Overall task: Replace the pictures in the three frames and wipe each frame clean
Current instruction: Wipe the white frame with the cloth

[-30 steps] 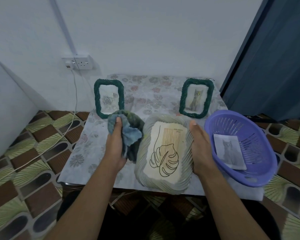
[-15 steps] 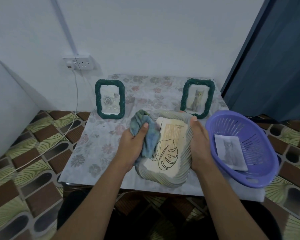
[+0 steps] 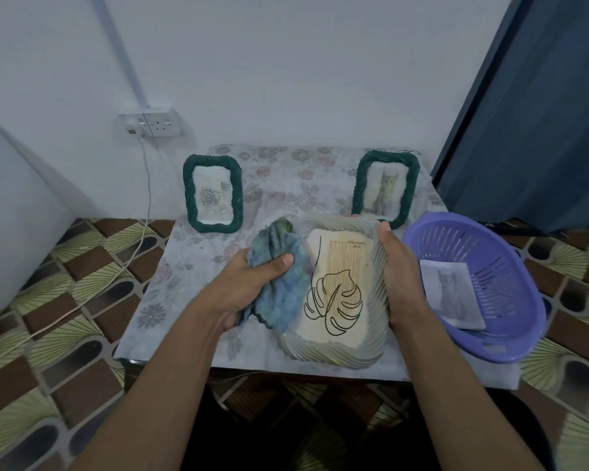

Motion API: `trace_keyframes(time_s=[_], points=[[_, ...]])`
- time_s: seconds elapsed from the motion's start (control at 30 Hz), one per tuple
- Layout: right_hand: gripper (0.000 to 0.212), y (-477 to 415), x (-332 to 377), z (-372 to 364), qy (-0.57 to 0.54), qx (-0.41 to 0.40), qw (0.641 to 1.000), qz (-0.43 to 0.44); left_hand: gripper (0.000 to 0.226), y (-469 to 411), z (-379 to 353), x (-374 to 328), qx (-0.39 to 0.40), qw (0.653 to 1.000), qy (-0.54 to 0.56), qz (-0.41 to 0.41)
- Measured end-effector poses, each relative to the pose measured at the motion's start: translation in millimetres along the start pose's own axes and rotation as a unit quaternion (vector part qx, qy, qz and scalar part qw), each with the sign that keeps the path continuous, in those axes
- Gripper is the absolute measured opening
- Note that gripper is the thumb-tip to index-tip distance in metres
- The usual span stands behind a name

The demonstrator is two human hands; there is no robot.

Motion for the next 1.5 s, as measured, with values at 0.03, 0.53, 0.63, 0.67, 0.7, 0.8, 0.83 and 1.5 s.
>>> trace_keyframes(time_s=[0.03,0.53,0.63,0.67,0.7,0.8,0.83,1.5], points=[[0.036,0.9,0.2,-1.3,0.002,0.0,1.0,0.0,0.029,0.0,-0.2,0.2,-0.009,1.0,-0.001,-0.003],[0.036,4.2,-2.3,-7.5,0.002,-0.006,1.0,-0.016,0.021,6.4,-4.1,0.0,-0.079,0.996,0.048,-0.009],[0.034,4.9,1.0,-5.7,-0.001,0.004,1.0,-0.021,0.031,8.9,-2.2,2.5,-0.045,0.999,0.021,0.019],[0.034,3.9,0.9,-4.5,-0.004,0.009,1.0,-0.022,0.034,9.7,-2.1,4.1,-0.03,0.999,0.018,0.027],[0.034,3.4,1.7,-5.0,-0.01,0.016,1.0,-0.022,0.034,10.5,-2.4,6.5,-0.016,0.999,0.025,0.037],[0.034,4.4,3.8,-5.5,-0.012,0.025,0.999,-0.025,0.029,13.9,-3.2,10.2,0.007,0.998,0.04,0.045],[0.034,5.6,6.0,-6.1,-0.007,0.023,0.999,-0.021,0.03,14.0,-4.1,10.0,0.007,0.998,0.036,0.041],[0.035,13.7,0.6,-16.0,-0.036,0.0,0.999,-0.026,0.029,17.4,5.2,-21.5,-0.142,0.983,0.02,-0.111]])
Point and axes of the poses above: each hand's wrist, its own y-axis away from the middle knuckle, its own z-axis out of the back of the hand, x = y × z, the point moved 10 cm from there along -y, towards the middle knuckle, and after that the axes turned 11 degrees about z, right-handed, at the moved point
